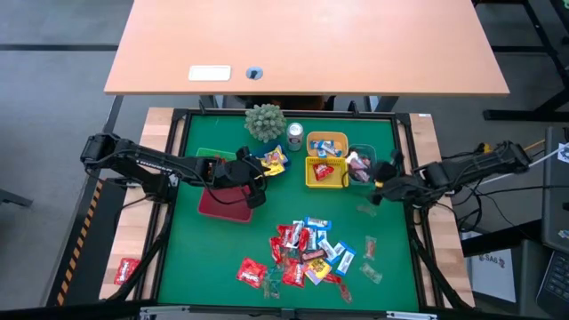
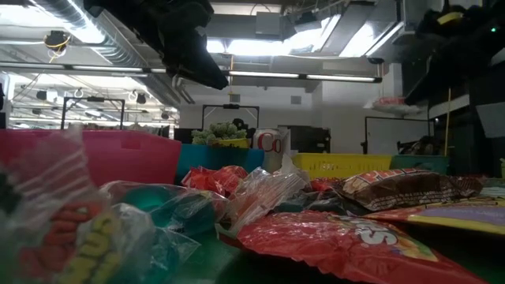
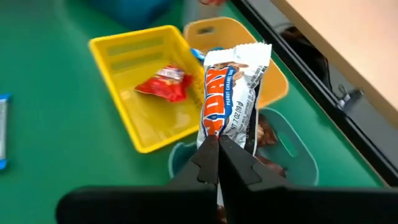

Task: Sort candy
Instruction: Put the white chocolate bar into the green bin

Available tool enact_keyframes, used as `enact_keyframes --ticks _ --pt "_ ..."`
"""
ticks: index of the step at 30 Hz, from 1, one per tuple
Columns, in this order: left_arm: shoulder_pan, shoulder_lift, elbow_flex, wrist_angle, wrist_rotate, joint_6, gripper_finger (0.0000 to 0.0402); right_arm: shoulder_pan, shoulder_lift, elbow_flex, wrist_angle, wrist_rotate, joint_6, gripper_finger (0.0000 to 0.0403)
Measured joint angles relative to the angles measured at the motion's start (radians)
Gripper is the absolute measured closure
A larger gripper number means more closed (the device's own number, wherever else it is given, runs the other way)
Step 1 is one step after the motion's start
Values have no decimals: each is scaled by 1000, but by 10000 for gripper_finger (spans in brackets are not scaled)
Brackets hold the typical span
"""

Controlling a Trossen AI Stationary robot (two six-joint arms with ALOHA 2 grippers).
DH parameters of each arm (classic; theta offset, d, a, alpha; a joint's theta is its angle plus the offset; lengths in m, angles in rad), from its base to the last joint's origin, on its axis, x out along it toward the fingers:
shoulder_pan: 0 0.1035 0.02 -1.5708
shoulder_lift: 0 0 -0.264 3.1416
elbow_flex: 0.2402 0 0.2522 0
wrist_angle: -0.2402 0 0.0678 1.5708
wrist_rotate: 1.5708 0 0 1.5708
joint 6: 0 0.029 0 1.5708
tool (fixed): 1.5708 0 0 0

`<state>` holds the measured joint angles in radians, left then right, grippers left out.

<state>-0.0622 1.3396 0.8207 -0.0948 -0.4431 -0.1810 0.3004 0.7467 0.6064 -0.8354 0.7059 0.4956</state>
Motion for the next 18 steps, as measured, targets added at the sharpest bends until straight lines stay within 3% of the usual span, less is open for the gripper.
enact_keyframes --ticks 9,18 --pt "0 0 0 0 0 0 309 -135 71 0 -72 -29 195 401" --pt "0 0 0 0 0 0 309 -241 128 0 -80 -71 207 401"
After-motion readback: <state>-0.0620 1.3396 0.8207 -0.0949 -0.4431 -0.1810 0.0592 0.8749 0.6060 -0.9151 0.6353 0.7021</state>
